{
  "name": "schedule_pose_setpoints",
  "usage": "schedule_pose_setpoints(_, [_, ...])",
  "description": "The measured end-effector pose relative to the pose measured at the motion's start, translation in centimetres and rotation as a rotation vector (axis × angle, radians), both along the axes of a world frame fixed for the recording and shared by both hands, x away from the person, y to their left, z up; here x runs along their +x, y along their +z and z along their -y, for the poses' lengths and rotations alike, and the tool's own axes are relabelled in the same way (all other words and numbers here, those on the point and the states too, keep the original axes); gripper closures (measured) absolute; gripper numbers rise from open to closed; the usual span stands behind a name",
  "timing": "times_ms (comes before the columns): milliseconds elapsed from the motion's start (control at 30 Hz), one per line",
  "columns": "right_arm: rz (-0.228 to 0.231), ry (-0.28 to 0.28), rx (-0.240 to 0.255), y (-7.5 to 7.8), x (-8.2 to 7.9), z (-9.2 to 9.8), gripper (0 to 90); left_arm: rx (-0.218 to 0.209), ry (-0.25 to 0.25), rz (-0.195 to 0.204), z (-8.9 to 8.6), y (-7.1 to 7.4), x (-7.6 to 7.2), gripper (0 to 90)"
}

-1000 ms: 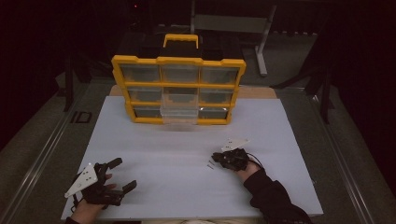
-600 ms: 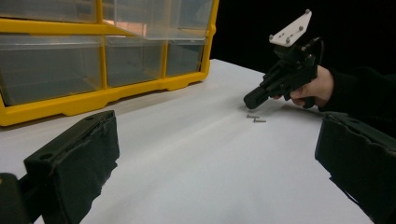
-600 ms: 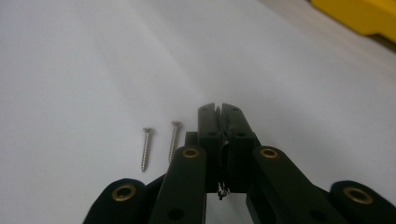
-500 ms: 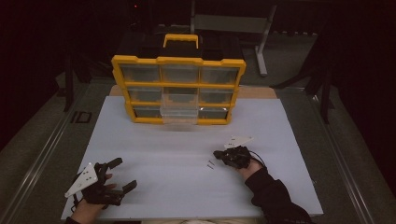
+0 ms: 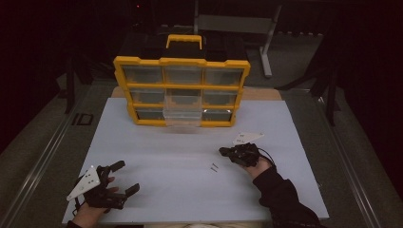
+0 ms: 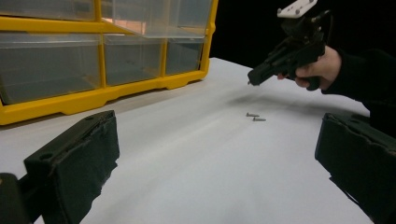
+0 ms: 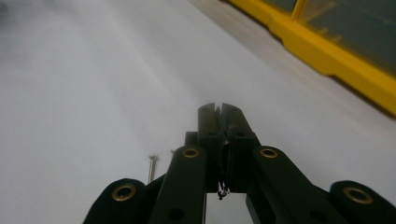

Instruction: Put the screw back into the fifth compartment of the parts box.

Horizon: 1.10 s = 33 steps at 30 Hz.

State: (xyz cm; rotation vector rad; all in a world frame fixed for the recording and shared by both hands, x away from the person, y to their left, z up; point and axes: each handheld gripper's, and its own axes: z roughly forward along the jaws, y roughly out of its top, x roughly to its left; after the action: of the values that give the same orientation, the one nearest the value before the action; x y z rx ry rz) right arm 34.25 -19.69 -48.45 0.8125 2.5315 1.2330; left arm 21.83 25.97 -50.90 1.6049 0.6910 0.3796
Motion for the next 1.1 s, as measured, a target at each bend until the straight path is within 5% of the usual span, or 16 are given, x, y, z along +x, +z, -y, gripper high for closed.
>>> schedule_pose_setpoints(1100, [0.128, 0.012, 0.072, 10.0, 3.5, -1.1, 87.6, -0.005, 0.003, -0.004, -0.1, -0.1, 0.1, 0.4])
